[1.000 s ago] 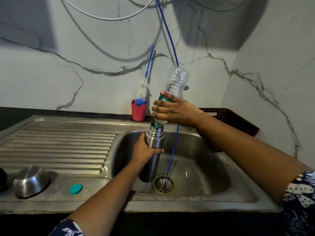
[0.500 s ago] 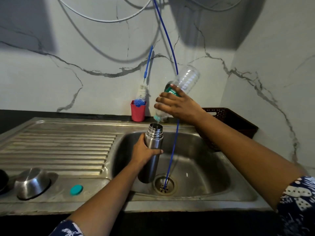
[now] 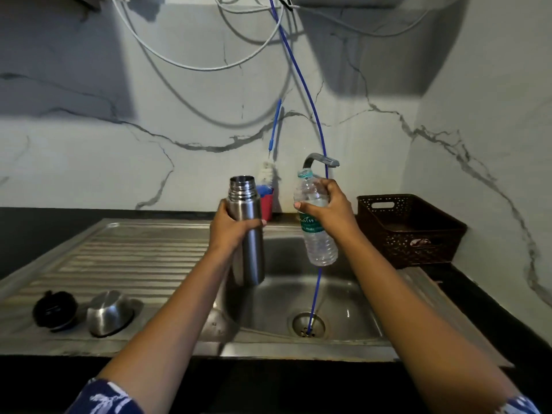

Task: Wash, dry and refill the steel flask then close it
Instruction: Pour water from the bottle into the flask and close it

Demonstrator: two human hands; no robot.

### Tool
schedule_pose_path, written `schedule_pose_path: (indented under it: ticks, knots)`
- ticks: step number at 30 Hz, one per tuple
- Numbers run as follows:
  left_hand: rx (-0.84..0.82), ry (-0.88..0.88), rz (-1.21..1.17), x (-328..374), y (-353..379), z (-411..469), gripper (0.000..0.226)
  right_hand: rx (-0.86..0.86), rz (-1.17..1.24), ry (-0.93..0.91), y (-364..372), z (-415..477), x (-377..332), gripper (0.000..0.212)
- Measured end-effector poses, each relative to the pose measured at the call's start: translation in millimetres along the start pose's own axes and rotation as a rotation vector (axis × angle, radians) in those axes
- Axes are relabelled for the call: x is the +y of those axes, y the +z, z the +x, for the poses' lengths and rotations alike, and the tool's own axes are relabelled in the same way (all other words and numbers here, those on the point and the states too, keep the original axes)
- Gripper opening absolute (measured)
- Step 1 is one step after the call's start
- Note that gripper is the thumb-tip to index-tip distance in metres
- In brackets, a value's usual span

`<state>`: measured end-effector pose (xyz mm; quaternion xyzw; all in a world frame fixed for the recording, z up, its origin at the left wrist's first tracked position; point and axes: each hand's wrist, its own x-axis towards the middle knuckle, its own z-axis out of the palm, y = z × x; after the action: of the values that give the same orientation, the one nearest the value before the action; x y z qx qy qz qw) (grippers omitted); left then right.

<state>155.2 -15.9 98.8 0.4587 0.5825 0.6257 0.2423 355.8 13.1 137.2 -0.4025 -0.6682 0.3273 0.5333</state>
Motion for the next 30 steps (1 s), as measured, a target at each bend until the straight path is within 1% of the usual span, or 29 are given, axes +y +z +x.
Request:
schedule_pose_path:
  ticks: [3, 6, 10, 11, 14, 15, 20, 26, 30]
  knots:
    - [0.069, 0.036, 0.069, 14, -39, 15, 0.065, -0.006, 0.125, 0.028, 24, -8, 0, 0.06]
    - [0.108, 0.042, 0.119, 24, -73, 22, 0.071, -0.003, 0.222, 0.023, 45, -15, 4, 0.053]
    - [0.212, 0.031, 0.165, 21, -128, 29, 0.068, -0.037, 0.265, 0.027, 88, -22, 6, 0.047]
    - [0.23, 0.031, 0.174, 17, -139, 30, 0.068, -0.042, 0.271, 0.029, 98, -23, 7, 0.048]
    - [0.276, 0.013, 0.196, 4, -164, 32, 0.069, -0.081, 0.287, 0.061, 121, -25, 10, 0.06]
    - [0.288, 0.008, 0.197, 0, -171, 32, 0.069, -0.092, 0.295, 0.068, 127, -26, 9, 0.061]
    - [0.329, -0.033, 0.191, -19, -189, 37, 0.069, -0.152, 0.325, 0.09, 147, -28, 3, 0.059]
    - [0.358, -0.032, 0.196, -31, -191, 38, 0.067, -0.203, 0.322, 0.119, 155, -35, 1, 0.053]
    - [0.361, -0.023, 0.214, -36, -195, 38, 0.071, -0.223, 0.331, 0.14, 153, -40, -4, 0.051]
